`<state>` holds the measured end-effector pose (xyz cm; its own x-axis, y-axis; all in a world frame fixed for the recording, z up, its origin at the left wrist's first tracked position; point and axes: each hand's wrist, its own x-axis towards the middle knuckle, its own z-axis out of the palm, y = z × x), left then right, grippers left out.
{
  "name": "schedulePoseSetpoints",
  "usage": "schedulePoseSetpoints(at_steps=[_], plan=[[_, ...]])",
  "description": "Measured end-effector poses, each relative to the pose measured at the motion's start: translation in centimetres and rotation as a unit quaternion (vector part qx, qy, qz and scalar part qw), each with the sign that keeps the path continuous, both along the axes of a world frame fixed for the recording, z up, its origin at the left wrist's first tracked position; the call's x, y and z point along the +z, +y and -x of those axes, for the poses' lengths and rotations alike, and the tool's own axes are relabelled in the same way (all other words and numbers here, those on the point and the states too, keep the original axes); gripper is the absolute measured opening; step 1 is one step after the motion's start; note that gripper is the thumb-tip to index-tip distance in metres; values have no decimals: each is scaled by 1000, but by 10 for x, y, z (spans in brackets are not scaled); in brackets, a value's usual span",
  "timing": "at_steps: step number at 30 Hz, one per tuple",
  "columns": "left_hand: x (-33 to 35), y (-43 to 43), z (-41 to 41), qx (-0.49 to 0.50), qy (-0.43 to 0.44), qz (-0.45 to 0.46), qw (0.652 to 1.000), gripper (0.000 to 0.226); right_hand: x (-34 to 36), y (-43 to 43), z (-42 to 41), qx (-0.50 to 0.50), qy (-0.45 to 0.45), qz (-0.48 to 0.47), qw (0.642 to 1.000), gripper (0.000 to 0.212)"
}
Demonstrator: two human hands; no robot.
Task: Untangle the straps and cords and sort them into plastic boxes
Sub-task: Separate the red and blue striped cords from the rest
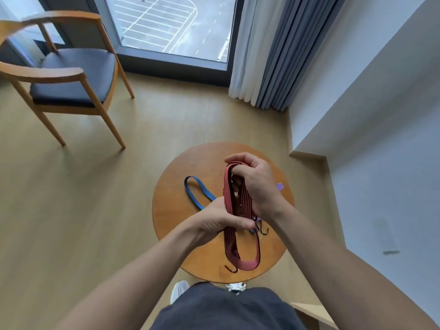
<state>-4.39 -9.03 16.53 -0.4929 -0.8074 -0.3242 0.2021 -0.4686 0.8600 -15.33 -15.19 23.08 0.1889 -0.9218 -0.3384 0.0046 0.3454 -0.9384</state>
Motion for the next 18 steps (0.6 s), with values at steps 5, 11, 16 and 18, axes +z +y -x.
schedulePoseSetpoints(at_steps=[5,11,16,18], plan=[[-26,-9,9,61,-119,-36,990,24,-46,-27,12,28,15,-71,997,19],[-69,14,-28,266,-145,-221,927,23,-151,-34,53,45,215,-151,964,41],[-100,32,-40,349,-180,-274,878,27,-235,-11,62,320,504,-24,802,68],[-112,40,-37,364,-180,-291,866,29,-263,-3,56,383,557,39,735,86]])
